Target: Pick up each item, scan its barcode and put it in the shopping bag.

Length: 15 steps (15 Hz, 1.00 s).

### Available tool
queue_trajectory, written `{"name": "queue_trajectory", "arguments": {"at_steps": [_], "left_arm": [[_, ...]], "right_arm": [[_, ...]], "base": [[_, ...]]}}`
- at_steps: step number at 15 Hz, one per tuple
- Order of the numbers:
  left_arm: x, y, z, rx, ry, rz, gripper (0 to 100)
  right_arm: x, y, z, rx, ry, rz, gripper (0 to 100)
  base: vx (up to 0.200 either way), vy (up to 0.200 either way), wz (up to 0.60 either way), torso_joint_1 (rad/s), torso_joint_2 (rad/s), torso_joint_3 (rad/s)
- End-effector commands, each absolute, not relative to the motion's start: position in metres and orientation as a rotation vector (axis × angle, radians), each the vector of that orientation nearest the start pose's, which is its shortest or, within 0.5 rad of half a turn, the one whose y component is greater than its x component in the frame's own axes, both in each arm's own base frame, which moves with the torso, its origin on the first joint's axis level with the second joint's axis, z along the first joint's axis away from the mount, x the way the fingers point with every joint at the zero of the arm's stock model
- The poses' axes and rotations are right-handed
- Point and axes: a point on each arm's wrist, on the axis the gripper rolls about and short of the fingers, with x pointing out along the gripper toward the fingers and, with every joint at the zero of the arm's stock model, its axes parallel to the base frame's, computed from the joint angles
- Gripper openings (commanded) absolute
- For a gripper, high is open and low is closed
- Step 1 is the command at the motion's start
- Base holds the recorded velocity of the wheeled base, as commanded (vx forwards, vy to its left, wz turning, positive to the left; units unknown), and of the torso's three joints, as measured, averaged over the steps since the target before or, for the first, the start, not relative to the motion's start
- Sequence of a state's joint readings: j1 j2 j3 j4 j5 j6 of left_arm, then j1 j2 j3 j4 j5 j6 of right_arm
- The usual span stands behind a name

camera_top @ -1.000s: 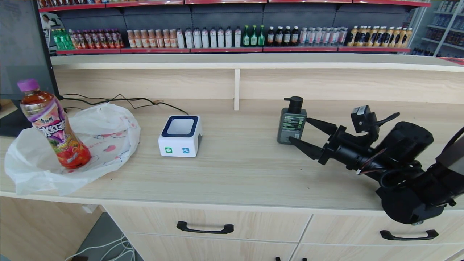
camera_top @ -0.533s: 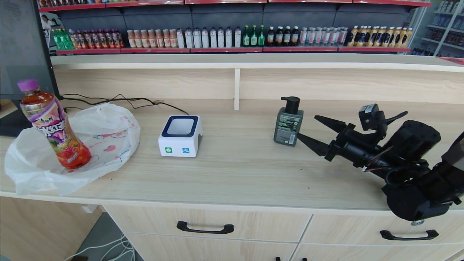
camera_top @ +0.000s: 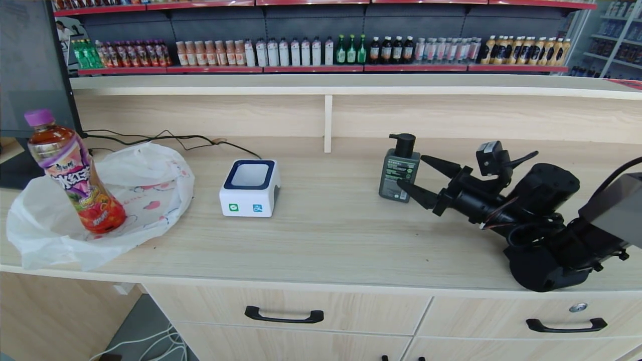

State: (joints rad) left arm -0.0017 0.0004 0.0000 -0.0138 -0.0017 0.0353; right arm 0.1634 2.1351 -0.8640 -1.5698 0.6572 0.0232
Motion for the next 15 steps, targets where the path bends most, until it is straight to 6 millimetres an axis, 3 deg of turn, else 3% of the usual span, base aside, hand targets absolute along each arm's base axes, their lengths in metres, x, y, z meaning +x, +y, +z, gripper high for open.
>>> {"name": "queue_trajectory", "arguments": {"at_steps": [1, 4, 8, 11, 15], "left_arm": [[-0.023, 0.0, 0.077, 0.035, -0.014, -0.003, 100], [-0.023, 0.0, 0.077, 0.035, -0.015, -0.003, 100], [-0.023, 0.0, 0.077, 0.043, -0.015, -0.003, 100], [-0.023, 0.0, 0.077, 0.048, -0.015, -0.003, 100], [-0.023, 0.0, 0.077, 0.064, -0.012, -0.004, 100]], "right_arm": [[0.373, 0.078, 0.132, -0.048, -0.276, 0.826, 100], [0.372, 0.09, 0.146, -0.028, -0.317, 0.858, 100], [0.372, 0.088, 0.146, -0.039, -0.322, 0.837, 100], [0.373, 0.086, 0.151, 0.0, -0.333, 0.703, 100], [0.371, 0.092, 0.145, 0.052, -0.286, 0.814, 100]], "base": [[0.0, 0.0, 0.0, 0.0, 0.0, 0.0], [0.0, 0.0, 0.0, 0.0, 0.0, 0.0], [0.0, 0.0, 0.0, 0.0, 0.0, 0.0], [0.0, 0.0, 0.0, 0.0, 0.0, 0.0], [0.0, 0.0, 0.0, 0.0, 0.0, 0.0]]}}
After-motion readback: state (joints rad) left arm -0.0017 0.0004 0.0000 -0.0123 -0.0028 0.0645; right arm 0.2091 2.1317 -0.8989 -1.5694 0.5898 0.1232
